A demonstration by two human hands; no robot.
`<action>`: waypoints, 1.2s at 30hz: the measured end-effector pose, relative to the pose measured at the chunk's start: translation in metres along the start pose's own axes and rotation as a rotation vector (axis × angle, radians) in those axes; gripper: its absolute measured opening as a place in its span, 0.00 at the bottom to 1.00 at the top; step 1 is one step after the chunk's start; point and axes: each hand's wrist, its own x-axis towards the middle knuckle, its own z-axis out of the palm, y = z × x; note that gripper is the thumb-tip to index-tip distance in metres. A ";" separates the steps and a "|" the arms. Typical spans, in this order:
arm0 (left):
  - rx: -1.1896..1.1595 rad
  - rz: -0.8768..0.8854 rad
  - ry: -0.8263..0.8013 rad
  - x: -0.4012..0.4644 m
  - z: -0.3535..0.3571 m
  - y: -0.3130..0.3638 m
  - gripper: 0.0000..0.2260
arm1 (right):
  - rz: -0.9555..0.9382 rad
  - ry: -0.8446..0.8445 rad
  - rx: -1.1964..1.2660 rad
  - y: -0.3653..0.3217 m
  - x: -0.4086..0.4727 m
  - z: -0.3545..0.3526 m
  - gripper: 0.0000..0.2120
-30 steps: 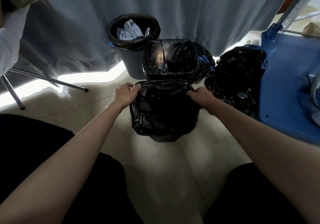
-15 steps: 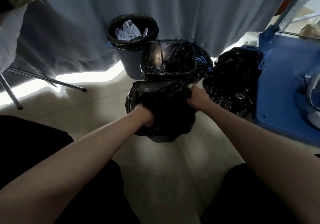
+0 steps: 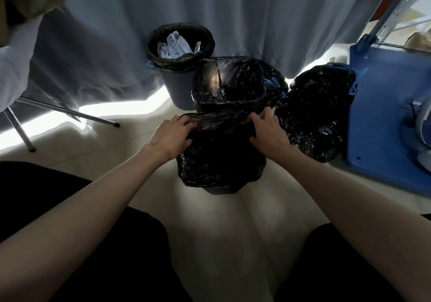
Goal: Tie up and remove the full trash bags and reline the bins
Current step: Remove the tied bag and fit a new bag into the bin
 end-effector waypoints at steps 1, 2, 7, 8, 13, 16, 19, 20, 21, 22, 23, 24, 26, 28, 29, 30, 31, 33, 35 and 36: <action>-0.004 -0.009 -0.028 -0.001 0.004 0.001 0.22 | -0.010 -0.029 -0.061 0.001 -0.001 0.003 0.21; -0.004 -0.017 -0.061 -0.001 0.008 0.002 0.22 | -0.016 -0.052 -0.114 0.002 -0.003 0.005 0.20; 0.098 -0.043 -0.223 -0.002 0.014 0.009 0.25 | 0.025 -0.240 -0.218 0.004 -0.006 0.006 0.21; 0.100 -0.040 -0.232 0.000 0.013 0.009 0.25 | 0.042 -0.281 -0.199 0.003 -0.005 0.004 0.22; 0.068 -0.046 -0.252 0.002 0.009 0.010 0.23 | -0.104 -0.045 -0.199 -0.001 -0.004 0.001 0.19; 0.098 -0.041 -0.294 0.002 0.011 0.013 0.23 | -0.178 -0.057 -0.347 0.001 -0.010 0.008 0.15; 0.141 -0.048 -0.318 0.005 0.014 0.018 0.24 | -0.111 -0.205 -0.429 -0.004 -0.007 0.007 0.16; 0.156 -0.056 -0.330 0.006 0.013 0.020 0.25 | -0.096 -0.242 -0.438 -0.007 -0.005 0.004 0.17; 0.164 -0.063 -0.329 0.006 0.012 0.022 0.25 | -0.095 -0.247 -0.432 -0.010 -0.003 0.001 0.17; 0.161 -0.071 -0.308 0.005 0.011 0.024 0.24 | -0.113 -0.212 -0.410 -0.012 -0.002 -0.002 0.17; 0.148 -0.082 -0.262 0.004 0.009 0.026 0.24 | -0.149 -0.144 -0.379 -0.014 -0.001 -0.004 0.16; 0.127 -0.094 -0.197 0.003 0.006 0.027 0.23 | -0.211 -0.064 -0.356 -0.015 -0.001 -0.005 0.16; 0.108 -0.095 -0.072 0.002 -0.001 0.027 0.23 | -0.366 0.002 -0.346 -0.018 -0.001 -0.001 0.17; 0.120 -0.021 -0.020 0.002 -0.003 0.029 0.22 | -0.432 -0.096 -0.369 -0.022 -0.001 0.008 0.20; 0.127 0.036 -0.033 0.001 -0.001 0.030 0.21 | -0.413 -0.183 -0.423 -0.022 -0.001 0.013 0.23; 0.138 0.086 -0.073 0.000 0.002 0.031 0.21 | -0.375 -0.280 -0.512 -0.022 -0.001 0.017 0.26; 0.152 0.113 -0.131 -0.002 0.006 0.030 0.22 | -0.337 -0.363 -0.615 -0.022 -0.002 0.020 0.28; 0.184 0.109 -0.237 -0.004 0.015 0.029 0.23 | -0.290 -0.465 -0.787 -0.023 -0.003 0.020 0.28; 0.205 0.085 -0.285 -0.005 0.019 0.027 0.25 | -0.279 -0.499 -0.875 -0.026 -0.005 0.017 0.28; 0.216 0.079 -0.297 -0.004 0.018 0.026 0.25 | -0.276 -0.501 -0.882 -0.028 -0.005 0.016 0.28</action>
